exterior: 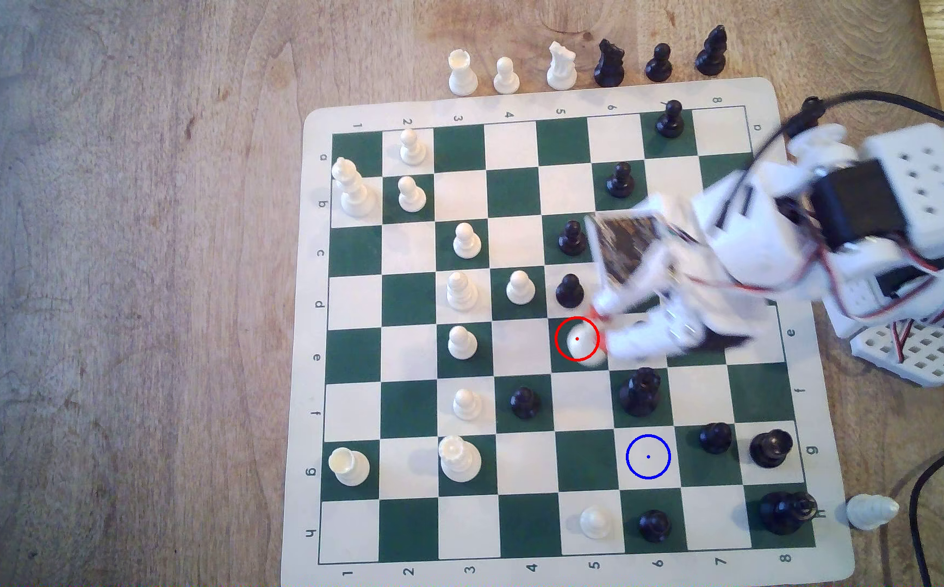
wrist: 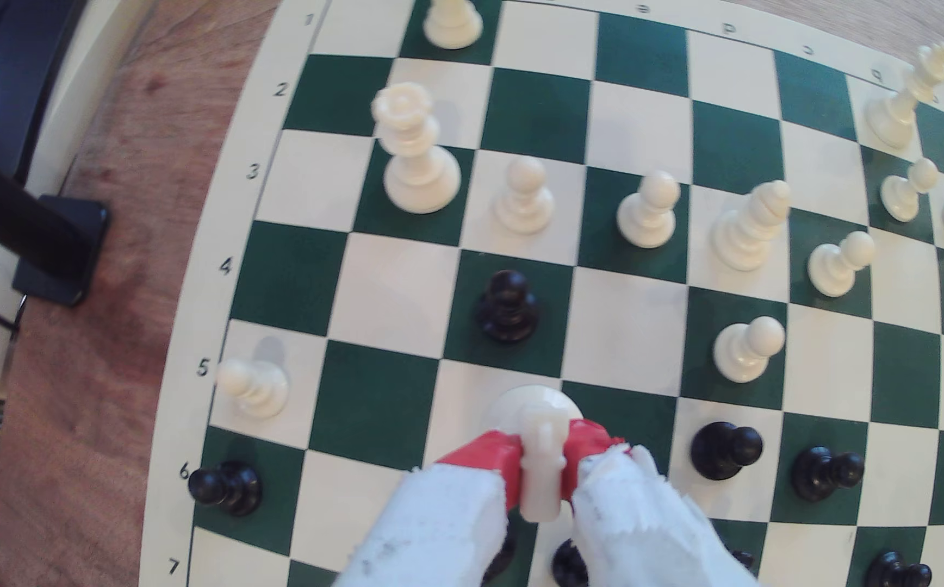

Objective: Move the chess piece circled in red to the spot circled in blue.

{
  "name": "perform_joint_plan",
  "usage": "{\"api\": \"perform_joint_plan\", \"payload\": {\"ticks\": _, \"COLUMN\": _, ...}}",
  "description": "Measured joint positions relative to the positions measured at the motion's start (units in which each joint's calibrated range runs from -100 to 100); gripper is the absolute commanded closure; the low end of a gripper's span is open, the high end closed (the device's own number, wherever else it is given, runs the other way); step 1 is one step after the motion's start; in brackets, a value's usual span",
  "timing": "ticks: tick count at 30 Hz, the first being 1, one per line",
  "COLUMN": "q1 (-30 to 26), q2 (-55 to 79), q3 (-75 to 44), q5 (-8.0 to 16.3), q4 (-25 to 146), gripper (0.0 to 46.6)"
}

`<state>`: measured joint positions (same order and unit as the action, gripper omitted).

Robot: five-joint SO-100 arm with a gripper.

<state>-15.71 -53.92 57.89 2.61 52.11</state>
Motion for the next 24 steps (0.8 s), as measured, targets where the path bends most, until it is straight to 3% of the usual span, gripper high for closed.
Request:
{"api": "perform_joint_plan", "payload": {"ticks": 14, "q1": -12.09, "q2": -0.84, "q3": 0.09, "q5": 0.78, "q4": -0.48, "gripper": 46.4}}
{"api": "perform_joint_plan", "payload": {"ticks": 24, "q1": -14.38, "q2": 1.01, "q3": 6.69, "q5": 0.49, "q4": -5.82, "gripper": 46.4}}
